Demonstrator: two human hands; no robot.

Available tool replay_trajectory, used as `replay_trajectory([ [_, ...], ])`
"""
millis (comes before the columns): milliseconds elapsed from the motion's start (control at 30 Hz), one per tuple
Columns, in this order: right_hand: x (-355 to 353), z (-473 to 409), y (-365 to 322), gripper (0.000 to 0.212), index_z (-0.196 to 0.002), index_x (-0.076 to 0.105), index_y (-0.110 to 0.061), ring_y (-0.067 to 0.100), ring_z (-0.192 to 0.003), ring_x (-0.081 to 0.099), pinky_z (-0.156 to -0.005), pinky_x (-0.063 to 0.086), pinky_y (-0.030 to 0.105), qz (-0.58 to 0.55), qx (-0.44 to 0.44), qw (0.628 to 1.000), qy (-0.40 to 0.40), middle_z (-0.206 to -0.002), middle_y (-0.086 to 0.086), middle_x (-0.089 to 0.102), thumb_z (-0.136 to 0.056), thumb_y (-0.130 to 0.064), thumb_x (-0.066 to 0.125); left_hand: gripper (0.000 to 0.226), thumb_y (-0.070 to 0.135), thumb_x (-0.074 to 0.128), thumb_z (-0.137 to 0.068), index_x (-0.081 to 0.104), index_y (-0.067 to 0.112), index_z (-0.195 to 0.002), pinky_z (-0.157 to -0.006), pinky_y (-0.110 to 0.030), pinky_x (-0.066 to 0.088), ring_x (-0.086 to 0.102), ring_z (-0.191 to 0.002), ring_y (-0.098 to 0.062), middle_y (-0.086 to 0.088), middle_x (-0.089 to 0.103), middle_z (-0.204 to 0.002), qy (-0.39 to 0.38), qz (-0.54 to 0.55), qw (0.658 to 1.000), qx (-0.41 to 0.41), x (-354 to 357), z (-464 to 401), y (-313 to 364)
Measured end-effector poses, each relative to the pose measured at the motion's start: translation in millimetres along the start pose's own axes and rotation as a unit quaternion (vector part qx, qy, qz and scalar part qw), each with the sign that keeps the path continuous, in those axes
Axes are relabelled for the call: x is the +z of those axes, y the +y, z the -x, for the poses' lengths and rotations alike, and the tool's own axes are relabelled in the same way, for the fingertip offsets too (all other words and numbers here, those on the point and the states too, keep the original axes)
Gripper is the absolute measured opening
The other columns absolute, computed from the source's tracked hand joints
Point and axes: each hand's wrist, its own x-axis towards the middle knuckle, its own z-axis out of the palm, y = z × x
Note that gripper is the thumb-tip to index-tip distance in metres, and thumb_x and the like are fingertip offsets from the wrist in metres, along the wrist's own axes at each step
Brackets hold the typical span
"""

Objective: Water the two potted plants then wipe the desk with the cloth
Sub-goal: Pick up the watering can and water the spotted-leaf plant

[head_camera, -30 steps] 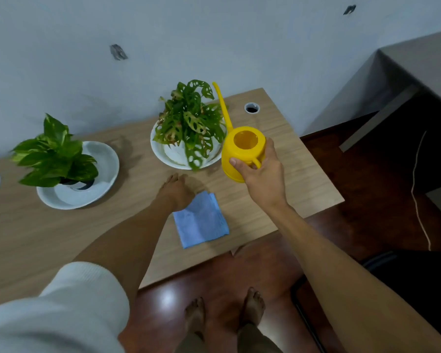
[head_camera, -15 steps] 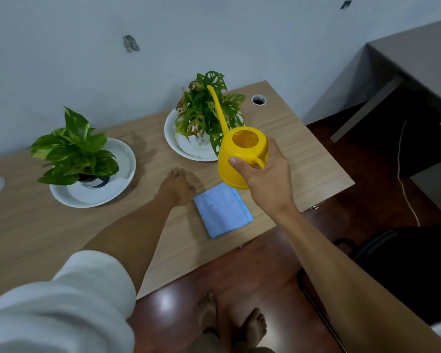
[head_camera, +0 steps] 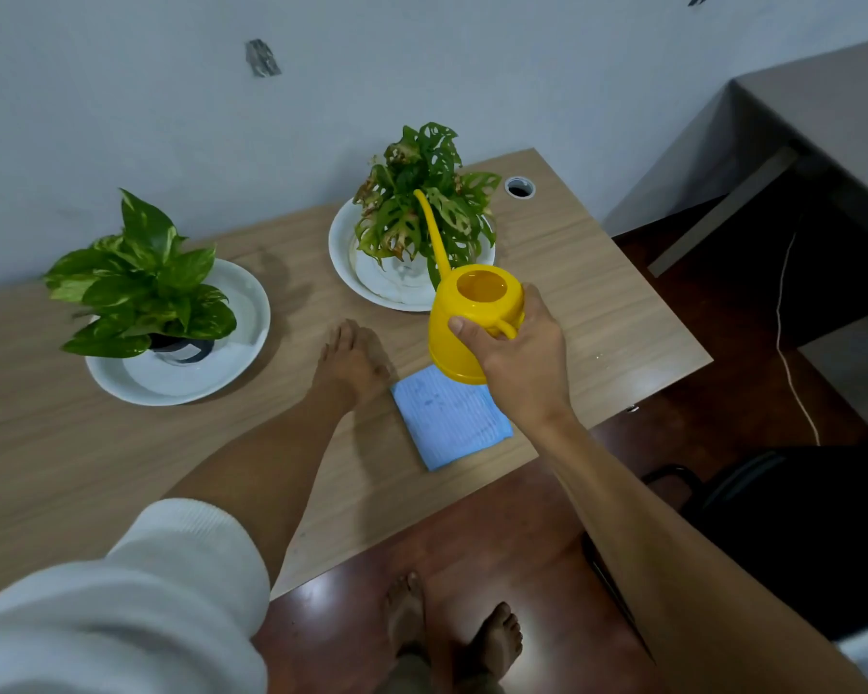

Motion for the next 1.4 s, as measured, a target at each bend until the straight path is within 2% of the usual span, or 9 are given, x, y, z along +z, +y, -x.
replay_trajectory([
  [67,2,-7,-2,0.056,-0.124,0.060,-0.018,0.013,-0.099,0.068,-0.088,0.059,0.037,0.012,-0.001,1.000,0.002,-0.109,-0.005,0.072,-0.079,-0.040,0.086,0.087,0.052,0.048,-0.100,0.004,0.014,-0.164,-0.127,-0.048,0.002,-0.009,-0.159,-0.032,-0.014,-0.009,-0.171,-0.004,0.019,1.000,-0.013,1,3,0],
  [200,4,-18,-8,0.057,-0.123,0.061,-0.016,0.015,-0.101,0.068,-0.088,0.059,0.040,0.024,0.015,1.000,0.000,-0.111,-0.003,0.072,-0.078,-0.039,0.087,0.083,0.057,0.047,-0.099,0.010,0.018,-0.163,-0.126,-0.051,0.002,-0.010,-0.159,-0.033,-0.014,-0.008,-0.171,0.003,0.043,0.999,-0.002,2,4,1],
  [333,4,-23,-16,0.061,-0.124,0.061,-0.018,0.016,-0.104,0.068,-0.090,0.060,0.043,0.032,0.022,0.999,-0.005,-0.113,-0.003,0.072,-0.076,-0.044,0.087,0.081,0.052,0.050,-0.098,0.012,0.016,-0.161,-0.125,-0.056,0.004,-0.009,-0.158,-0.036,-0.019,-0.006,-0.170,0.006,0.046,0.999,0.005,11,4,-2],
  [1033,6,-22,-51,0.062,-0.129,0.060,-0.011,0.018,-0.104,0.066,-0.080,0.050,0.027,0.045,0.045,0.998,0.018,-0.115,0.000,0.070,-0.080,-0.040,0.086,0.086,0.055,0.051,-0.098,0.005,0.021,-0.162,-0.127,-0.053,0.003,-0.013,-0.158,-0.032,-0.014,-0.013,-0.171,-0.040,0.037,0.998,0.016,2,3,-9],
  [1400,6,-24,-58,0.061,-0.127,0.060,-0.014,0.019,-0.104,0.065,-0.079,0.051,0.029,0.053,0.047,0.997,0.014,-0.114,-0.001,0.069,-0.079,-0.042,0.086,0.085,0.057,0.045,-0.099,0.003,0.022,-0.164,-0.126,-0.049,0.000,-0.013,-0.159,-0.029,-0.011,-0.013,-0.171,-0.018,0.034,0.999,0.027,4,10,-12],
])
